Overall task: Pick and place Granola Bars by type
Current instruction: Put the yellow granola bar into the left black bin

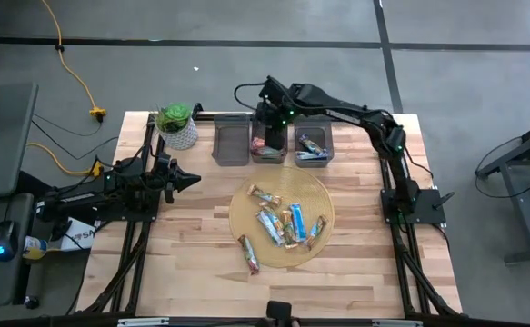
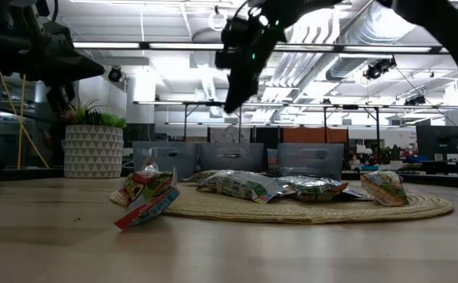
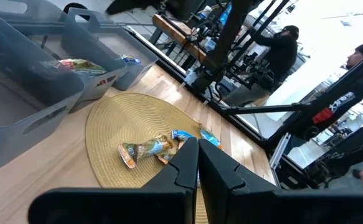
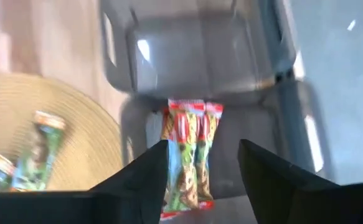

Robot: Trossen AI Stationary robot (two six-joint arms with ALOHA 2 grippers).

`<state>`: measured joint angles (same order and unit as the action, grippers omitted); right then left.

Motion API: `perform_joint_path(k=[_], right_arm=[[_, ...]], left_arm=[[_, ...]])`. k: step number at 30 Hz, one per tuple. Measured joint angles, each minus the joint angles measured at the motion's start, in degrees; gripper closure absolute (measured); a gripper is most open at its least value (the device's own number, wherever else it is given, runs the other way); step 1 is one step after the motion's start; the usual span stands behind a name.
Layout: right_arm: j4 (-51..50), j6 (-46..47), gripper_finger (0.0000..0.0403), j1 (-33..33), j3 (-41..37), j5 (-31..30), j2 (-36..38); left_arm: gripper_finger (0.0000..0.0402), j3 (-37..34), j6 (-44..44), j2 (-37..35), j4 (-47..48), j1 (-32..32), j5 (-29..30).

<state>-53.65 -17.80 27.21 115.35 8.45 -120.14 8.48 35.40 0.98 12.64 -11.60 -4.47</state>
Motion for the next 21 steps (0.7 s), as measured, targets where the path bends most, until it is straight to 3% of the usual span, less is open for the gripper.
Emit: perform_joint_path(k=[8, 16, 21], right_arm=[[2.25, 5.82, 0.0224, -5.26, 0.09, 0.68, 8.16], [-0.94, 13.58, 0.0224, -11.61, 0.09, -8.97, 13.61], [-6.56, 20.23, 0.0224, -13.49, 0.09, -7.05, 17.12]], left_arm=[[0.0392, 0.01, 0.0, 0.01, -0.02, 0.0, -0.13], [0.0392, 0.01, 1.11, 0.02, -0.04, 0.0, -0.3], [0.0392, 0.01, 1.05, 0.02, -0.04, 0.0, -3.09]])
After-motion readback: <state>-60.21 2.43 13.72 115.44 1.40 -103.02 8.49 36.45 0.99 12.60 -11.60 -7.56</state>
